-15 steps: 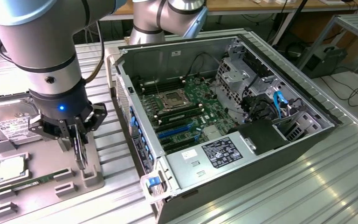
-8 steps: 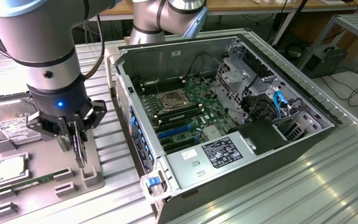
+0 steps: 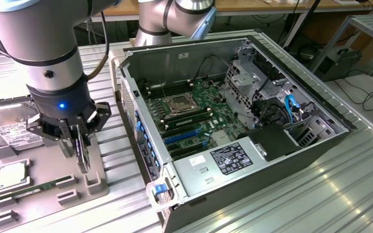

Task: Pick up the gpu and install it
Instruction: 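Pick up the gpu and move the gpu toward the slot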

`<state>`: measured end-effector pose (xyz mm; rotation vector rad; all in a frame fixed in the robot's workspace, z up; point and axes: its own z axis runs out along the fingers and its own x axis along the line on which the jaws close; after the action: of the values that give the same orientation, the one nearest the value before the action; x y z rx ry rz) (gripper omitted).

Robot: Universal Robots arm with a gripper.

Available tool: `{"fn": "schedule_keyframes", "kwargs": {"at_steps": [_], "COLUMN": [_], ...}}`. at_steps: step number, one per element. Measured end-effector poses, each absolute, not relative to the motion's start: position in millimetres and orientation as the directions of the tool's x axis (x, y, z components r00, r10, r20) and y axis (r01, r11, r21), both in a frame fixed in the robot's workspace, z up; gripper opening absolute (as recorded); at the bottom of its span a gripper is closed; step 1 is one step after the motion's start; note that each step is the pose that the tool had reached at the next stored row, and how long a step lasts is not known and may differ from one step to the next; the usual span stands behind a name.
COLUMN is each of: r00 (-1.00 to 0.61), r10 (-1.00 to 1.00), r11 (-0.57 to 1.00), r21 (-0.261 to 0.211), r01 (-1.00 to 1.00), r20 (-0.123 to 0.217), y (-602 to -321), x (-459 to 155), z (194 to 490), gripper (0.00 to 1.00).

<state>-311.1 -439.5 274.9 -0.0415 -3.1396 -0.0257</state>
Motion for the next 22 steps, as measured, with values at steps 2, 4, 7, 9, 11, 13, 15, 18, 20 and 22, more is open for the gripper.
{"fn": "schedule_keyframes", "kwargs": {"at_steps": [2, 4, 7, 9, 11, 13, 15, 18, 20, 22], "r00": [-1.000, -1.000, -1.000, -1.000, -1.000, -1.000, -1.000, -1.000, -1.000, -1.000], "r10": [0.026, 0.026, 0.026, 0.026, 0.026, 0.026, 0.026, 0.024, 0.018, 0.008], "r11": [1.000, 1.000, 1.000, 1.000, 1.000, 0.999, 1.000, 1.000, 1.000, 1.000], "r21": [0.016, 0.016, 0.017, 0.017, 0.017, 0.017, 0.017, 0.018, 0.018, 0.018], "r01": [0.026, 0.026, 0.026, 0.026, 0.026, 0.026, 0.026, 0.024, 0.018, 0.008], "r20": [0.002, 0.002, 0.002, 0.002, 0.002, 0.002, 0.002, 0.002, 0.002, 0.002], "y": [-439.5, -439.5, -439.5, -439.5, -439.5, -439.5, -439.5, -439.6, -439.6, -439.6], "x": [-310.8, -310.6, -310.5, -310.4, -310.3, -310.1, -310.0, -309.8, -309.8, -309.7], "z": [276.6, 278.9, 282.8, 284.9, 287.7, 290.9, 293.7, 296.5, 297.1, 297.3], "gripper": [0.28, 0.28, 0.28, 0.28, 0.28, 0.28, 0.28, 0.28, 0.28, 0.28]}}
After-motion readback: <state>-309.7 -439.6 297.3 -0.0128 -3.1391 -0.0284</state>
